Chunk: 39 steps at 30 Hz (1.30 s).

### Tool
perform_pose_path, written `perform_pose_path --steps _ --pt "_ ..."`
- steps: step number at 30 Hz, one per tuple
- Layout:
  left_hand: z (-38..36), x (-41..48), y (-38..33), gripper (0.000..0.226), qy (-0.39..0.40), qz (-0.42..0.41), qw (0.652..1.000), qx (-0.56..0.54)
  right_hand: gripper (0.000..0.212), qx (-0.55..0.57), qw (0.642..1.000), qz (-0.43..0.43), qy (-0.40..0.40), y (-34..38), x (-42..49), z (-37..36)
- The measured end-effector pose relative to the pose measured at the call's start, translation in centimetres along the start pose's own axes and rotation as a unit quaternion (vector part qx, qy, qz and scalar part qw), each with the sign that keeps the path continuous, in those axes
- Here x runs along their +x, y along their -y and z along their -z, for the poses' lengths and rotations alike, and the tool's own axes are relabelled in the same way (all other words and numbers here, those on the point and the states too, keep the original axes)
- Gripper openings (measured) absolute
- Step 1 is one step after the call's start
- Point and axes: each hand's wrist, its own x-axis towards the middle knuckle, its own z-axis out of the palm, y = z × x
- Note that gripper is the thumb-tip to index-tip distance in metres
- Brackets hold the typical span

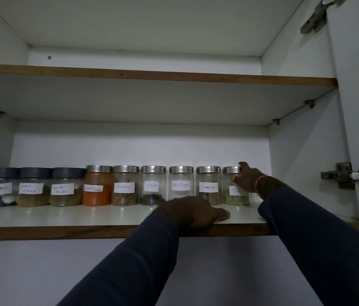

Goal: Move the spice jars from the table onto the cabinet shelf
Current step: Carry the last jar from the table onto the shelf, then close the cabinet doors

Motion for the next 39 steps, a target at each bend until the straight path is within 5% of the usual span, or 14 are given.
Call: perform_pose_path --steps 3,6,8,11,16,22,26,31,39 --pt "0.0 -0.4 -0.2 0.077 -0.024 0.010 1.000 -0.014 0.074 0.013 0.995 -0.004 -0.099 0.3 -1.1 0.8" --pt "0.1 -0.9 -0.4 0.063 -0.042 0.002 0.999 -0.010 0.045 0.011 0.983 0.043 -0.181 1.4 -3.6 1.2" --pt "0.1 -1.5 -0.6 0.054 -0.068 -0.002 0.998 -0.013 0.019 0.020 0.981 0.113 -0.157 2.3 -6.3 1.1" --pt "-0.1 -2.8 -0.9 0.040 -0.133 -0.023 0.991 -0.007 0.043 -0.026 0.976 0.182 -0.114 3.2 -11.2 0.5" --pt "-0.2 -5.1 -1.6 0.036 -0.255 -0.062 0.962 0.074 0.047 -0.114 0.969 0.212 -0.064 2.3 -18.8 -1.0" --pt "0.8 -11.1 0.1 0.041 -0.236 -0.052 0.953 0.185 0.042 -0.048 0.983 0.177 -0.023 6.6 -21.8 0.0" --pt "6.1 -18.9 5.5 0.036 -0.177 -0.002 0.941 0.287 0.031 0.037 0.970 0.241 0.005 15.5 -23.4 -1.8" --pt "14.9 -33.4 13.9 0.026 -0.215 0.127 0.877 0.412 0.046 0.102 0.916 0.384 0.061 29.9 -28.8 -5.4" --pt "27.3 -54.4 18.3 0.027 -0.426 0.201 0.691 0.548 0.075 0.222 0.799 0.551 0.094 49.2 -40.7 -4.7"
